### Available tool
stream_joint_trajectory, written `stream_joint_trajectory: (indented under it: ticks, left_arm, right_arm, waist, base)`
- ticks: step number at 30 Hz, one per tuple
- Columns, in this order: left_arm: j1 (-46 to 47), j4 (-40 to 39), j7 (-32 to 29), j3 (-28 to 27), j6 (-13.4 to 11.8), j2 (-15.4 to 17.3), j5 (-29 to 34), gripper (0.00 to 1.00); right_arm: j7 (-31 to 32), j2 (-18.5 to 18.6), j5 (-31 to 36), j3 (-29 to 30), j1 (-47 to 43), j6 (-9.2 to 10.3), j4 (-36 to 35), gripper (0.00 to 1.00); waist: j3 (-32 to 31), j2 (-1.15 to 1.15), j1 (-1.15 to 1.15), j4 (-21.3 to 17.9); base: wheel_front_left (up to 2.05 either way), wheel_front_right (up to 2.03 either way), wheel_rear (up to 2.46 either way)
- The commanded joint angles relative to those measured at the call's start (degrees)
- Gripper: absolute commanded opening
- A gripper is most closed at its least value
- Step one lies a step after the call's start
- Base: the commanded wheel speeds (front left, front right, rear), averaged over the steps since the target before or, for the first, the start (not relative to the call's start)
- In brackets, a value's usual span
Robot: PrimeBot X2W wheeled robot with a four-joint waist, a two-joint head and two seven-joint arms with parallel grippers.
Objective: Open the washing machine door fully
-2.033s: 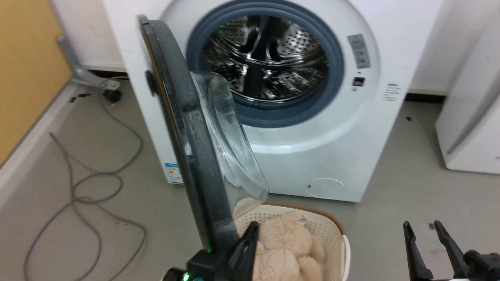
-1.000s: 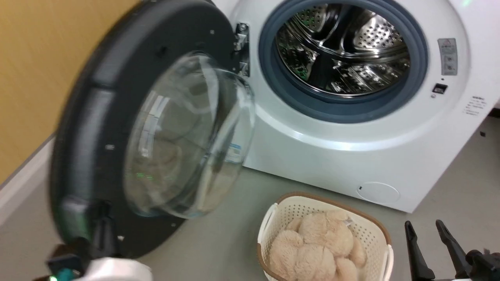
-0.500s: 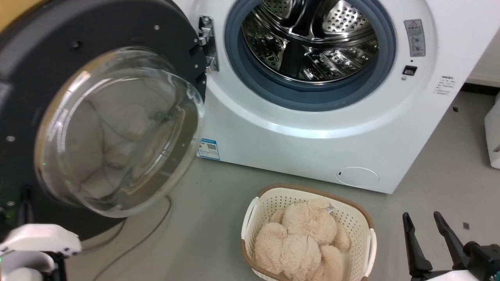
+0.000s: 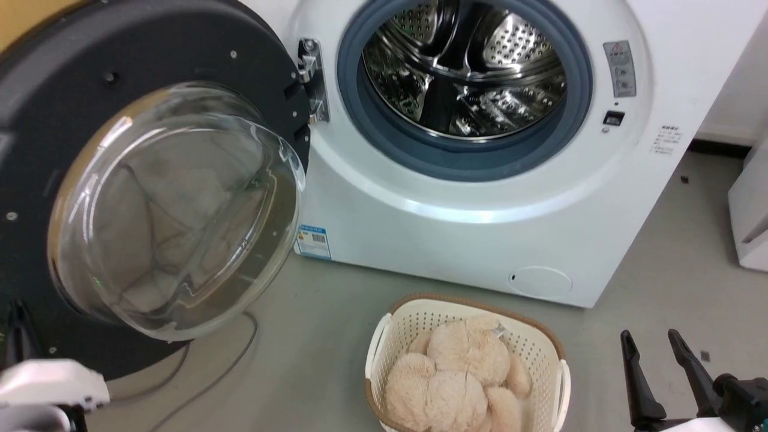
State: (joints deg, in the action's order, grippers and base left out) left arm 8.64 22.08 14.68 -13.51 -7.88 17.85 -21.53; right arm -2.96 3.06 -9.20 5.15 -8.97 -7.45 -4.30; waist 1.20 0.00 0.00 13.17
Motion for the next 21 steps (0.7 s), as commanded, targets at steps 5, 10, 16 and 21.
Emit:
stream_joint_trajectory:
  ticks: [5,10,16,21]
  left_arm:
    - [-6.80,-5.61,0.31,-1.03,-0.13,-4.61,1.15,0.45]
    - [-13.81,-11.67,0.31,0.34,-0.83,-8.86,3.82,1.00]
    - [-18.63,-16.98,0.31,5.25,-1.17,-11.49,8.17,1.00]
    - [-19.55,-19.91,-0.25,9.94,-0.95,-12.54,10.44,1.00]
  right_arm:
    - [-0.33,-0.18,-0.54,0.55,-0.59,-0.03,-0.05,1.00]
    - [-0.09,-0.18,-0.07,0.74,-1.07,-0.03,-0.47,1.00]
    - [0.53,-0.18,0.70,0.85,-1.59,-0.03,-1.38,1.00]
    - [1.16,-0.18,1.40,0.51,-1.87,-0.03,-2.46,1.00]
  waist:
    - [-1.65,0.00,0.00,0.45]
    - [-2.65,0.00,0.00,0.57]
    - [-3.74,0.00,0.00,0.17]
    - [-4.52,0.00,0.00,-1.36]
  base:
    - [0.00,0.00,0.00]
    - [0.00,0.00,0.00]
    - [0.00,0.00,0.00]
    - [0.00,0.00,0.00]
